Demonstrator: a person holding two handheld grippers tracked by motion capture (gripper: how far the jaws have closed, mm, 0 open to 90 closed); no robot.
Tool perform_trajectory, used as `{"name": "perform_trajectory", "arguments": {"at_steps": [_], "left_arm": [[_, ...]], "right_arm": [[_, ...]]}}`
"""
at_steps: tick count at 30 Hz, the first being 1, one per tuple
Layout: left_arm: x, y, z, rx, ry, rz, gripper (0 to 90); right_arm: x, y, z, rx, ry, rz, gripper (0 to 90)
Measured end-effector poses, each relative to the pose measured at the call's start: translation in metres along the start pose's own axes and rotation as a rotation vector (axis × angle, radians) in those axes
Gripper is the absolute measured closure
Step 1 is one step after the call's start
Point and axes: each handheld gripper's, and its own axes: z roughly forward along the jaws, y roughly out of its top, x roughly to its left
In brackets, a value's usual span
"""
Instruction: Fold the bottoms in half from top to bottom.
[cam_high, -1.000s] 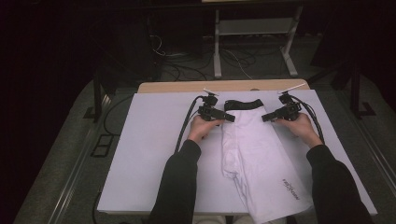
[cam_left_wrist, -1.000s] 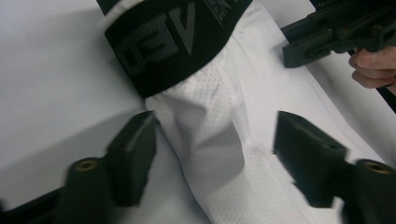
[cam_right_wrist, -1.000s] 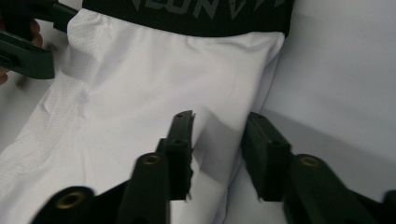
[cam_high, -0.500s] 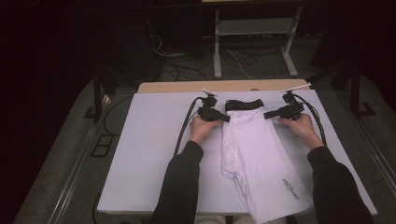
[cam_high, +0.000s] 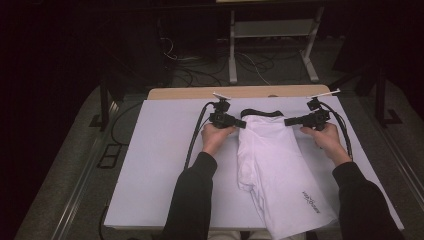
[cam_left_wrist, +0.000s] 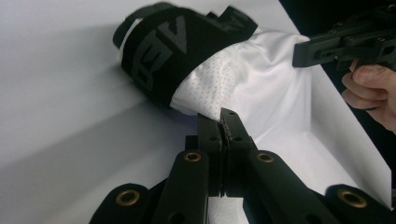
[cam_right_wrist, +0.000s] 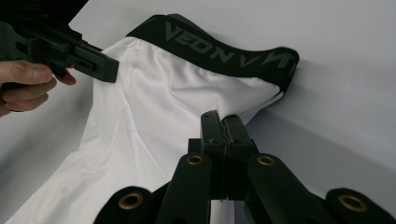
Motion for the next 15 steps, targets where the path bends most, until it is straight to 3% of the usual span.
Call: {"name": "perform_trajectory", "arguments": {"at_steps": [15], "left_arm": [[-0.031, -0.002, -0.015, -0.001, -0.003, 0.034, 86.8]], "right_arm": [[0.021, -0.004, -0.027, -0.044, -0.032, -0.048, 88.3]]}}
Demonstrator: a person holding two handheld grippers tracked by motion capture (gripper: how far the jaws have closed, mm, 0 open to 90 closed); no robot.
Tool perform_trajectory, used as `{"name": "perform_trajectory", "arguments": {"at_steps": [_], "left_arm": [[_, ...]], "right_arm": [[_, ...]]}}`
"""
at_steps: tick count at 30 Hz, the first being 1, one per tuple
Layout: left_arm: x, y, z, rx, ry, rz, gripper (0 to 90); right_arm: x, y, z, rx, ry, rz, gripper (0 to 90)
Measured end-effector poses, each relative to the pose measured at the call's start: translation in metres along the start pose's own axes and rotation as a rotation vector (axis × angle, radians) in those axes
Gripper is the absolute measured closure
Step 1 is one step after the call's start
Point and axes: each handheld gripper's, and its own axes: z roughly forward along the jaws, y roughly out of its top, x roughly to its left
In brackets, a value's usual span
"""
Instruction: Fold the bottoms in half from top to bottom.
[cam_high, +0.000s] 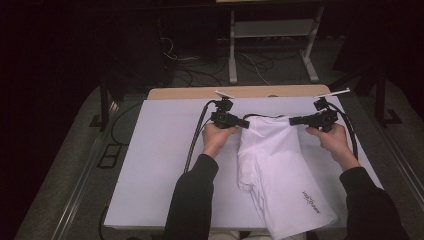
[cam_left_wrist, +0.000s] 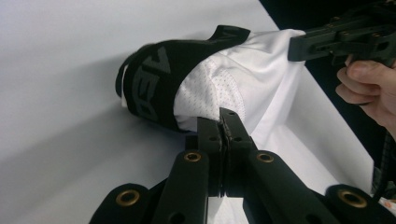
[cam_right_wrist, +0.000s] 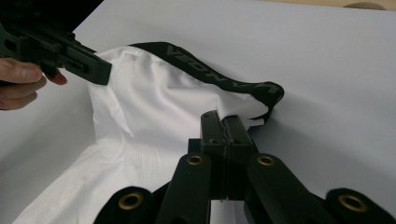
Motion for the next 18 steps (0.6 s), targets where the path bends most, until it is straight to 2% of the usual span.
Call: {"name": "perform_trajectory", "arguments": {"at_steps": [8, 18], "left_arm": [[-0.011, -0.009, -0.008, -0.018, -0.016, -0.007, 86.8], [-0.018, -0.016, -0.012, -0.019, -0.018, -0.008, 86.7]], "right_arm": [[0.011, -0.003, -0.009, -0.015, -0.017, -0.03, 88.3], [0.017, -0.013, -0.012, -0.006, -0.019, -0.038, 88.3]]}}
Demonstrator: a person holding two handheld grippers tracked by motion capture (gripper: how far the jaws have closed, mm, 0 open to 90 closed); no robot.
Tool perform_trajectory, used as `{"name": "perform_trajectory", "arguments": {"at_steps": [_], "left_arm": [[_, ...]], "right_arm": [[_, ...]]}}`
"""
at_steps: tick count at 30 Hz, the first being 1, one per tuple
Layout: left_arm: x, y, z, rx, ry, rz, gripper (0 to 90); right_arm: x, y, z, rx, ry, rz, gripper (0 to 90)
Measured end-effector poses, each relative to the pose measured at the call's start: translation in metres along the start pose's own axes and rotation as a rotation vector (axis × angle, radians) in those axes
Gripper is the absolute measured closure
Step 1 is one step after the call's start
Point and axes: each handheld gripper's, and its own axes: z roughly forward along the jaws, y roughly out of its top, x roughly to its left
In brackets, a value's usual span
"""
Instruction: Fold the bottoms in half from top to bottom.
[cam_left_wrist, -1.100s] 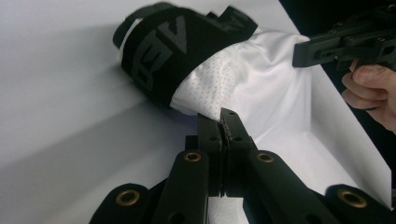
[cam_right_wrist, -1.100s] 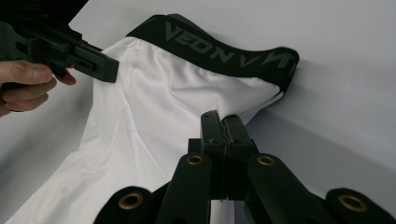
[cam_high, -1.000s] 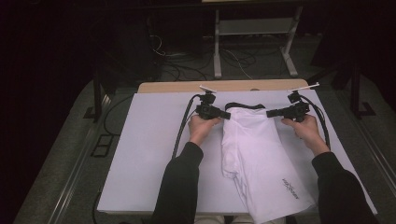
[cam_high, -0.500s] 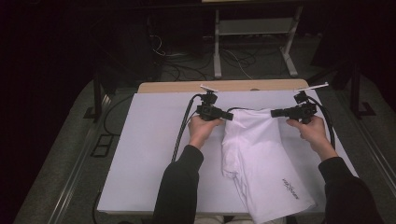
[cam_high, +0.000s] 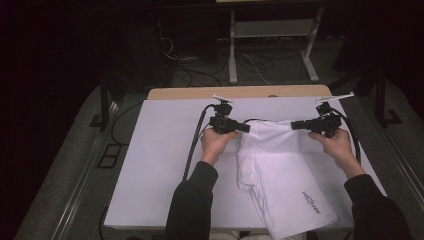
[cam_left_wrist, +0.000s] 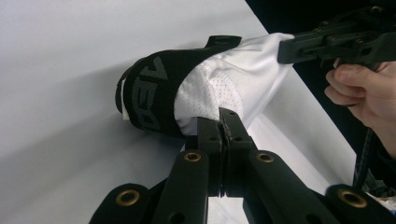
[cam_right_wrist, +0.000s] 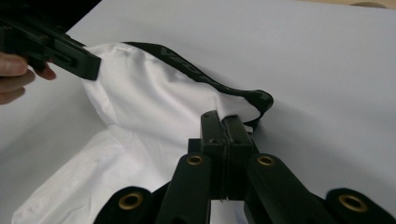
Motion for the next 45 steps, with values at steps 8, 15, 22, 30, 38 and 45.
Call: {"name": "perform_trajectory", "arguments": {"at_steps": [8, 15, 22, 30, 38, 45], "left_arm": [[-0.006, -0.013, -0.003, -0.012, -0.029, -0.003, 86.7], [-0.009, -0.024, -0.004, -0.009, -0.036, 0.003, 86.8], [-0.014, -0.033, -0.003, 0.013, -0.032, 0.018, 86.8], [-0.022, -0.04, -0.003, 0.022, -0.043, 0.037, 86.7], [-0.034, -0.041, -0.009, 0.041, -0.05, 0.067, 86.8], [-0.044, -0.043, -0.008, 0.072, -0.058, 0.11, 86.8]], "right_arm": [[0.003, -0.019, -0.005, -0.034, 0.01, 0.016, 88.3], [0.011, -0.028, -0.009, -0.034, 0.017, 0.004, 88.3], [0.015, -0.037, -0.01, -0.026, 0.015, -0.008, 88.3], [0.018, -0.046, -0.014, -0.022, 0.016, -0.007, 88.3], [0.021, -0.055, -0.021, -0.026, 0.027, -0.006, 88.3], [0.023, -0.062, -0.029, -0.025, 0.028, -0.015, 88.2]]}}
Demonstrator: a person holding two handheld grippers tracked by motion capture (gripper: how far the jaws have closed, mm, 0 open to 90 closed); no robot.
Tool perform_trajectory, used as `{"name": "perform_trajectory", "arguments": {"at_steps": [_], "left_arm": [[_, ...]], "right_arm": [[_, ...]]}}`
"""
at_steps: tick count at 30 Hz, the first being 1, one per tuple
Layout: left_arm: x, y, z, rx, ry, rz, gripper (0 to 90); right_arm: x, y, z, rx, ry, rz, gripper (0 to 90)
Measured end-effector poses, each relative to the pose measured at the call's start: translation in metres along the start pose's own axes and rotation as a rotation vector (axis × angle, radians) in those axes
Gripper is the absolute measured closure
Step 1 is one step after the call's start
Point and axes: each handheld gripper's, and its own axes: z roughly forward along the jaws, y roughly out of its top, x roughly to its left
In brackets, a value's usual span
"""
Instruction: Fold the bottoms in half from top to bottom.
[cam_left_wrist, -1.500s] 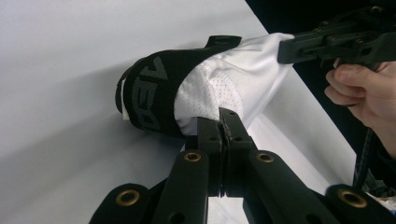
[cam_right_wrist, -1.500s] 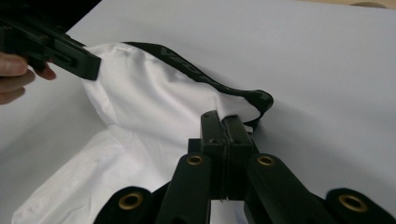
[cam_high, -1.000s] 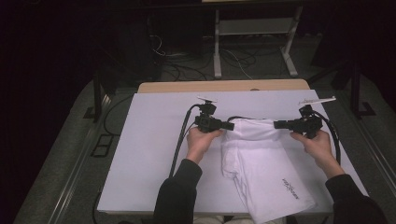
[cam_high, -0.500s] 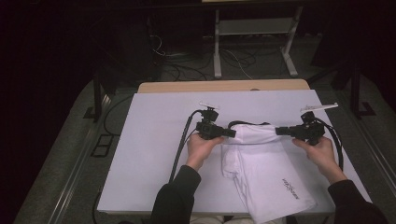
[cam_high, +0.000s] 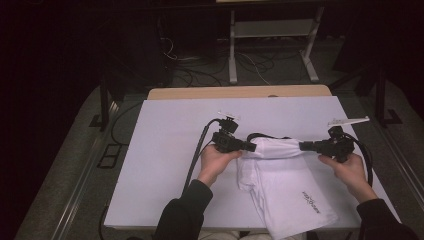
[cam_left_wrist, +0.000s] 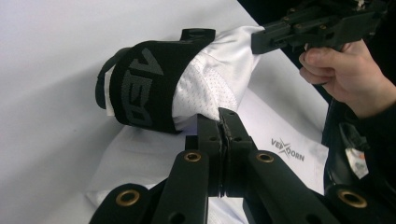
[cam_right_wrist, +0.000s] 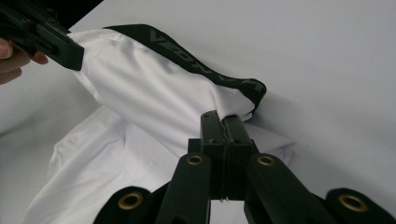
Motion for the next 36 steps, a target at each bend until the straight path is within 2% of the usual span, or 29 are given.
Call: {"name": "perform_trajectory", "arguments": {"at_steps": [2, 9, 25, 36], "left_arm": [[-0.001, -0.002, 0.001, 0.0, -0.01, -0.005, 86.8], [-0.011, -0.005, -0.005, 0.006, -0.027, 0.024, 86.8], [-0.042, -0.013, -0.006, 0.029, -0.062, 0.082, 86.8], [-0.055, -0.031, 0.003, 0.033, -0.127, 0.09, 86.8]], "right_arm": [[0.0, -0.003, 0.0, 0.013, -0.001, 0.002, 88.2], [0.007, -0.011, -0.009, 0.008, 0.023, 0.003, 88.2], [0.014, -0.026, -0.023, 0.024, 0.044, -0.008, 88.2], [0.015, -0.04, -0.031, 0.04, 0.049, 0.003, 88.1]]}}
